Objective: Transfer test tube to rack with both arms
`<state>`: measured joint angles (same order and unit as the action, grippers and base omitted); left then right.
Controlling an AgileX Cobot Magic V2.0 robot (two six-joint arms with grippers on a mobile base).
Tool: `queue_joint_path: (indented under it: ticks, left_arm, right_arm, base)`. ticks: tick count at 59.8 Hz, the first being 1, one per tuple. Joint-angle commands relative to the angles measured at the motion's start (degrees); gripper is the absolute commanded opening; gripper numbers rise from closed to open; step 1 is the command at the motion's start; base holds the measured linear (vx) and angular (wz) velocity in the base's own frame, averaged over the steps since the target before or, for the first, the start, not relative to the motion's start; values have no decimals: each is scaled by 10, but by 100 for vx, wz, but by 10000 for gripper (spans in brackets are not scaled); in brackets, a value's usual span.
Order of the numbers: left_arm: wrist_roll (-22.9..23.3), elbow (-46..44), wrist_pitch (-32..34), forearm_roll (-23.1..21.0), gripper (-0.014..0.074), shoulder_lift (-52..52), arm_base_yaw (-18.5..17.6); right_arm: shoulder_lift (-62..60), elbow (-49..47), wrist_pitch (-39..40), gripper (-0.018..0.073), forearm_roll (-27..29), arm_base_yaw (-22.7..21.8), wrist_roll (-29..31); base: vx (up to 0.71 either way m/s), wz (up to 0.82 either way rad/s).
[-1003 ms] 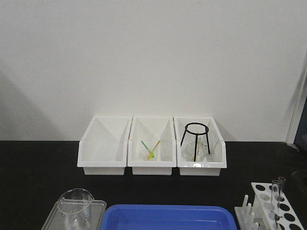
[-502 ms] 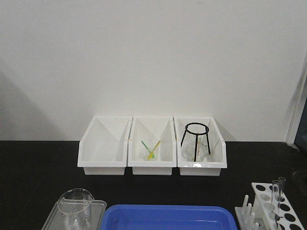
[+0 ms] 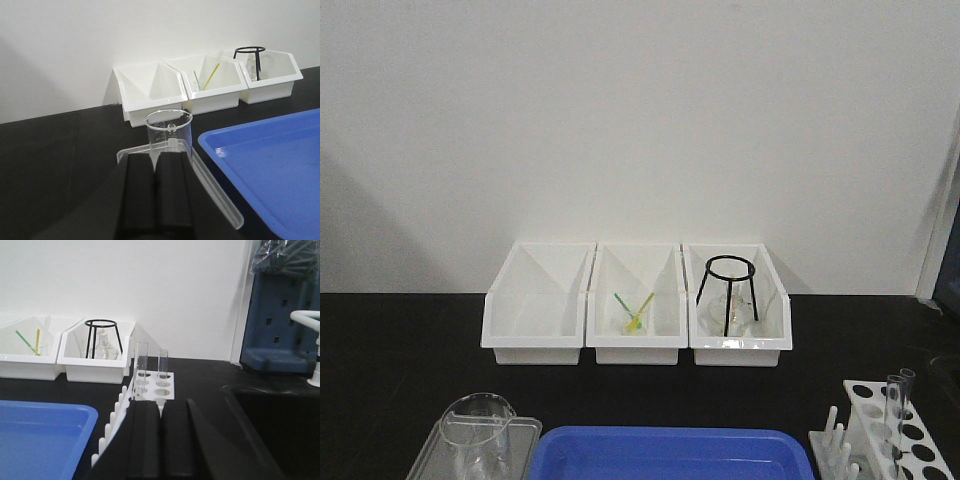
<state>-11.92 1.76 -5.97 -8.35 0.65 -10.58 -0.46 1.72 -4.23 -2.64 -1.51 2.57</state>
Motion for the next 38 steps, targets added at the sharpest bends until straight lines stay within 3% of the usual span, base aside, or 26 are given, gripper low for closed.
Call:
queue_joint_path:
  ticks: [1,38]
  left_arm:
    - [1,-17,45,-5,-7,8,0]
    - [1,-17,45,-5,-7,7,0]
  right_arm:
    - [-6,11,18,-11,-8,-4,7]
    - [-6,11,5,-11,-8,-4,7]
  base:
    - [0,0]
    - [0,0]
